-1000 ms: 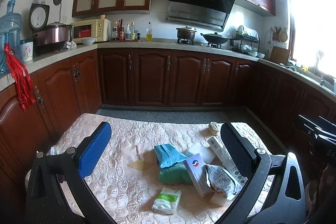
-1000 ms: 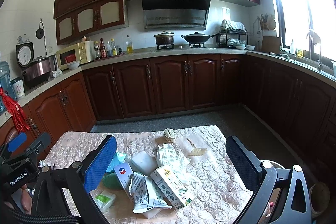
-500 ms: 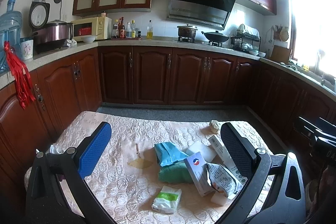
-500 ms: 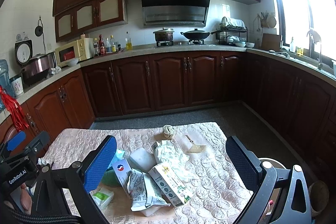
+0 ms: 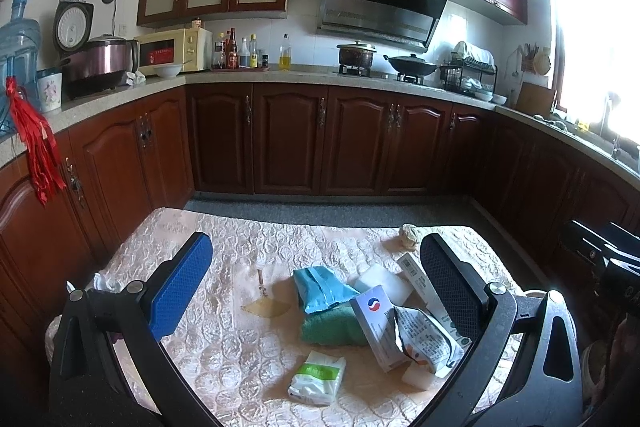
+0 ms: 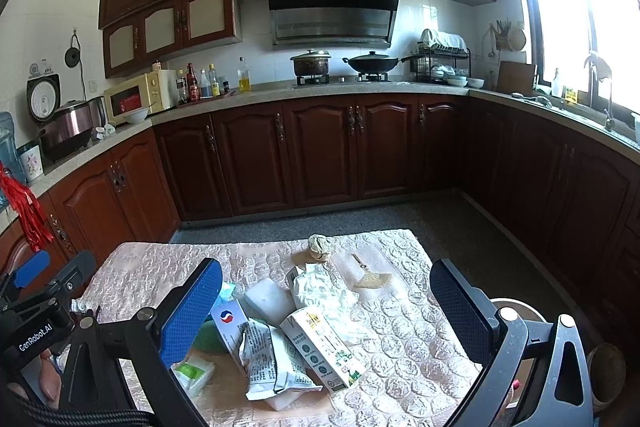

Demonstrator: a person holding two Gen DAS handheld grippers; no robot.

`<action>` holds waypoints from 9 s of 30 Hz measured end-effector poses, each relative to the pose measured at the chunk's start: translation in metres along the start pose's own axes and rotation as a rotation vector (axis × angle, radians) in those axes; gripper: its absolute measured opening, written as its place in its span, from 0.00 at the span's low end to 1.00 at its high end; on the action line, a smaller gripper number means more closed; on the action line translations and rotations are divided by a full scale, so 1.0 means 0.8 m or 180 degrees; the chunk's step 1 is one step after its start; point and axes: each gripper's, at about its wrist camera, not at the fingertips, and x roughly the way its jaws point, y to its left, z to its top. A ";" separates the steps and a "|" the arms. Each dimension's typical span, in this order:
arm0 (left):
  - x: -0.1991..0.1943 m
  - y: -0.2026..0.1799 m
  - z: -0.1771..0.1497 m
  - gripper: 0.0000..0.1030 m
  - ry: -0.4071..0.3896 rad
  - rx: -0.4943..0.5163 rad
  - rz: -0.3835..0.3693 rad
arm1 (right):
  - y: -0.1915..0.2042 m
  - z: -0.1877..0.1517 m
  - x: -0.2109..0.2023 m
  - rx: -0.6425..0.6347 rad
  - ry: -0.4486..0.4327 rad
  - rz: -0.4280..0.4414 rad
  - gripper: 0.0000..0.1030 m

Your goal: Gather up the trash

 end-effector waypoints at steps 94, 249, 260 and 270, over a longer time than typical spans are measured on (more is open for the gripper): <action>0.205 0.018 -0.163 0.30 0.2233 0.0625 -0.0527 | -0.067 -0.081 0.327 0.0941 0.1980 0.1006 0.21; 0.254 0.063 -0.069 0.60 0.1876 -0.0449 -0.0152 | 0.015 -0.105 0.187 0.0146 0.1837 0.1267 0.76; 0.345 0.049 -0.075 0.65 0.2163 -0.0613 -0.0130 | 0.045 -0.142 0.231 0.0096 0.2213 0.1325 0.76; 0.359 0.040 -0.088 0.36 0.2279 -0.0691 -0.0327 | 0.039 -0.143 0.233 0.0125 0.2114 0.1286 0.54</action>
